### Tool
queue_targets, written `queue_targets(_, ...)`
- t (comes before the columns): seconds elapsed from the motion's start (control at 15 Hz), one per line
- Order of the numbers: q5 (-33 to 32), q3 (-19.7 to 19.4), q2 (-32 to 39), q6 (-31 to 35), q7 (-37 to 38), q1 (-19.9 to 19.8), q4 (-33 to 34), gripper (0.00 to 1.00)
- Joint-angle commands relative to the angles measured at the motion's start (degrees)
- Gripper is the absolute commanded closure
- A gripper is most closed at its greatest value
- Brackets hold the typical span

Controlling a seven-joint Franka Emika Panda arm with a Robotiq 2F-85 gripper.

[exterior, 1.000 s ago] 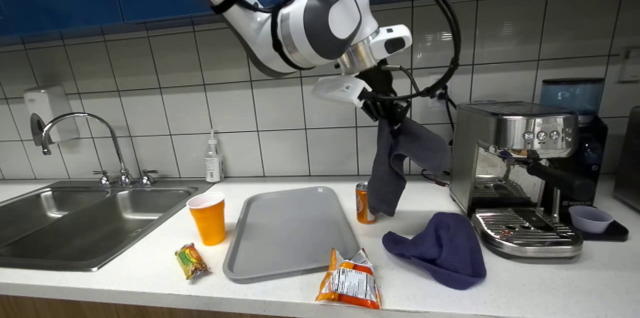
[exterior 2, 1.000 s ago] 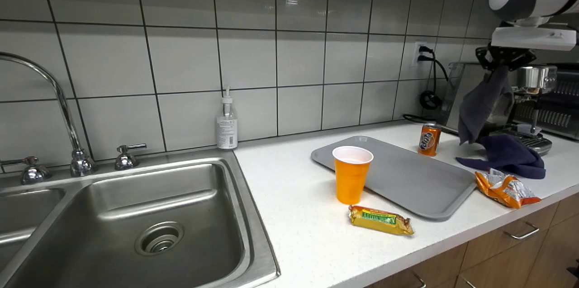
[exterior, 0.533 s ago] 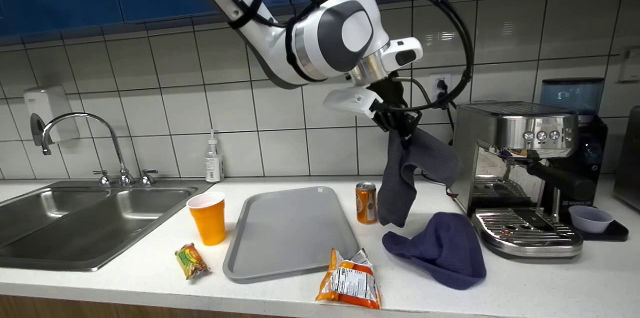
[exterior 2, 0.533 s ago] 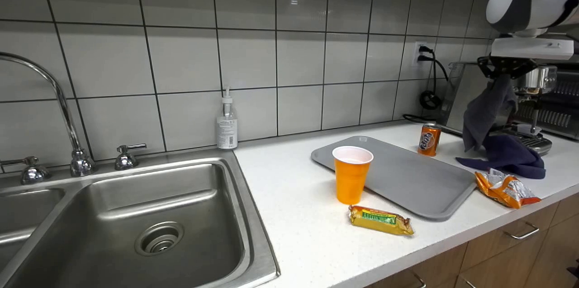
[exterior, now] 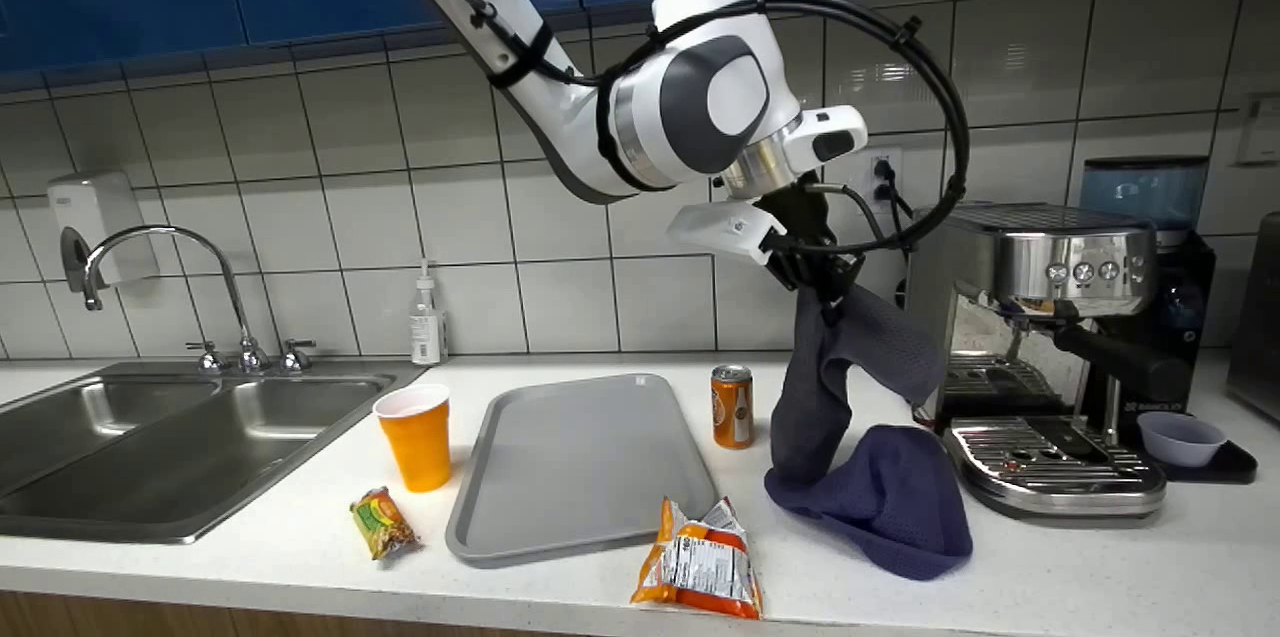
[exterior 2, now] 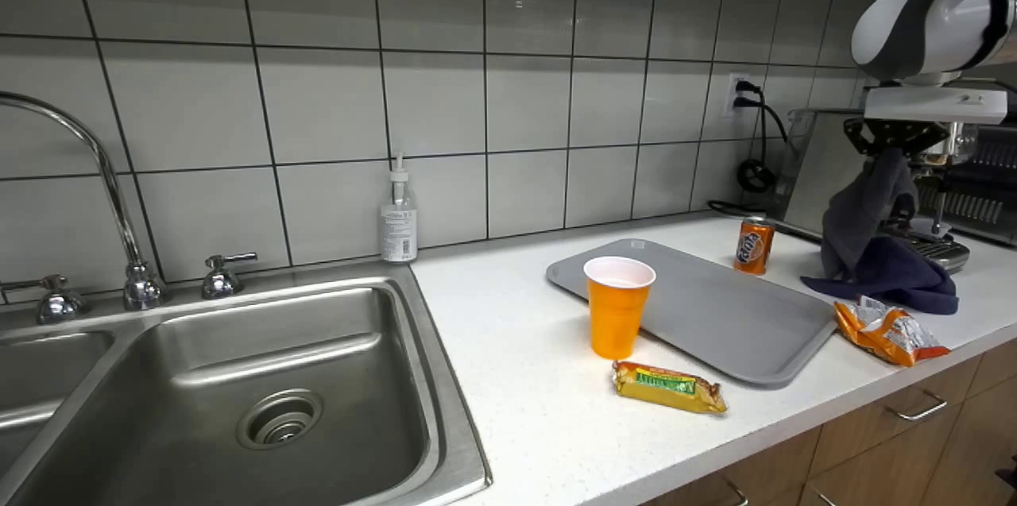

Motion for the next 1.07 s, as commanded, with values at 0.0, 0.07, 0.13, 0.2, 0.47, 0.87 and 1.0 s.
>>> queue_targets(0.0,1.22,0.51,2.05,-1.86,0.04,-1.28,2.44,0.98)
queue_targets(0.07,1.33,0.46,2.42,-1.99,0.08,-1.32,2.54,0.98)
queue_targets(0.13,1.44,0.43,2.8,-2.1,0.09,-1.39,2.63,0.98)
queue_targets(0.2,1.52,0.38,3.14,-2.2,0.14,-1.41,2.67,0.98)
queue_targets(0.47,1.51,0.07,4.25,-2.42,0.36,-1.44,2.6,0.98)
queue_targets(0.87,1.52,-0.5,5.18,-2.81,0.73,-1.37,2.39,0.98)
queue_targets(1.0,1.46,-0.8,5.04,-2.82,1.1,-1.16,2.31,0.68)
